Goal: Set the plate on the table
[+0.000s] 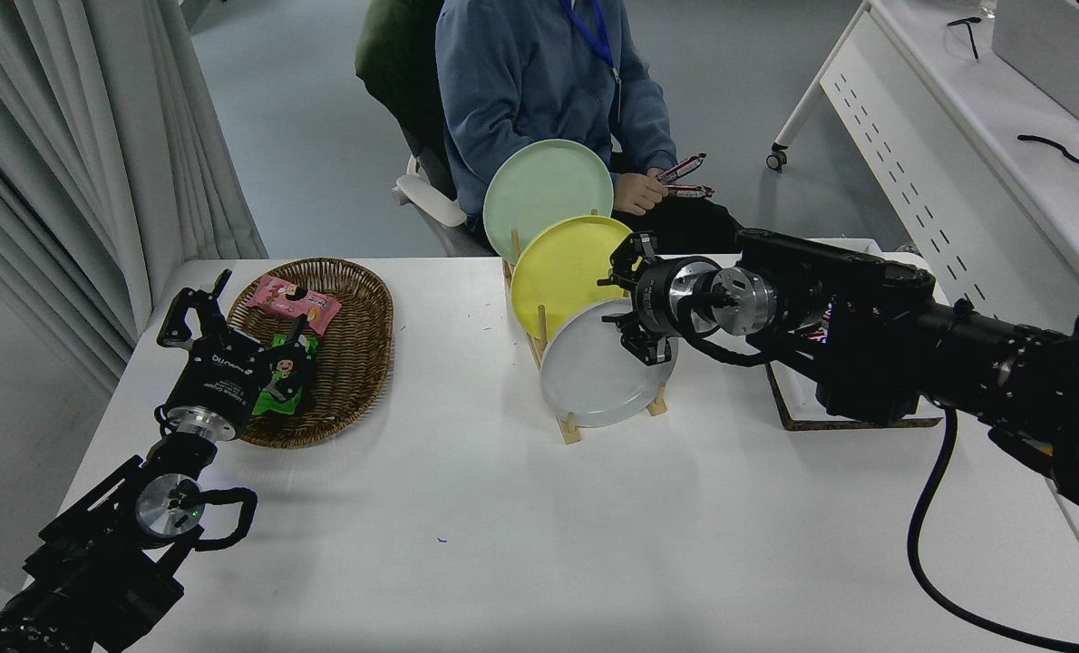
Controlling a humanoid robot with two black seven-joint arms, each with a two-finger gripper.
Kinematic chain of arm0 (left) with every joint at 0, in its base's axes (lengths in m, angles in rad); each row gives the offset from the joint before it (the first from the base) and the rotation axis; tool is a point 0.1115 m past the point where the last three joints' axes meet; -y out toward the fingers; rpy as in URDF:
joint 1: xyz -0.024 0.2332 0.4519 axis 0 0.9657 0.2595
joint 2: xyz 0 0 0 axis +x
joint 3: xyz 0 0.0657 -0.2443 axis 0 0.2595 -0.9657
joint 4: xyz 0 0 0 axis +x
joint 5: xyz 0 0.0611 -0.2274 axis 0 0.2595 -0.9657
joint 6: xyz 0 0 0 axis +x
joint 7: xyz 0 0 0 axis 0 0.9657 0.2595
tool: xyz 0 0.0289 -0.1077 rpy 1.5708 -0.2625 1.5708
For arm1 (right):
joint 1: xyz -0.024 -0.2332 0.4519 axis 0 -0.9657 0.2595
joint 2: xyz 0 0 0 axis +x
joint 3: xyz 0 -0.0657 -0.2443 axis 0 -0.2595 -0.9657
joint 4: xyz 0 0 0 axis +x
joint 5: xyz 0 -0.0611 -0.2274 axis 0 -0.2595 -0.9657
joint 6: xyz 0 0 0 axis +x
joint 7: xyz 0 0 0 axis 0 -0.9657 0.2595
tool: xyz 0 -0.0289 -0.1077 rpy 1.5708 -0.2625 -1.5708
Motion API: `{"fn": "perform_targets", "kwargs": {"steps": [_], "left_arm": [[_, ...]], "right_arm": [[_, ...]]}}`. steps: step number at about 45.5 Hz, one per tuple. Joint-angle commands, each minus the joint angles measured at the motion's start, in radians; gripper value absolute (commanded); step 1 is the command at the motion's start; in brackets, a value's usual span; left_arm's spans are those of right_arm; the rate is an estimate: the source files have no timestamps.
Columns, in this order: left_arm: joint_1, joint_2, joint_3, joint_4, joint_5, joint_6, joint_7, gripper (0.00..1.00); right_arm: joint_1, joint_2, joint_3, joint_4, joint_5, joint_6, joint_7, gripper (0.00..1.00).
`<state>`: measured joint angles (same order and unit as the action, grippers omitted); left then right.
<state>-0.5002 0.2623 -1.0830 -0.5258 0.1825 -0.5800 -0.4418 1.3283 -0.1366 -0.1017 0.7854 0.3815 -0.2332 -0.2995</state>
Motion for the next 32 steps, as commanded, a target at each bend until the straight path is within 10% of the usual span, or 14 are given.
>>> {"fn": "perform_targets", "kwargs": {"steps": [1, 32], "left_arm": [[0.0, 0.0, 0.0, 0.001, 0.0, 0.0, 0.0, 1.0], [0.0, 0.0, 0.0, 0.0, 0.0, 0.0, 0.0, 1.0]], "right_arm": [[0.006, -0.008, 0.002, 0.002, -0.001, 0.0, -0.013, 0.35], [0.006, -0.008, 0.005, -0.002, -0.003, 0.002, -0.016, 0.24]]}}
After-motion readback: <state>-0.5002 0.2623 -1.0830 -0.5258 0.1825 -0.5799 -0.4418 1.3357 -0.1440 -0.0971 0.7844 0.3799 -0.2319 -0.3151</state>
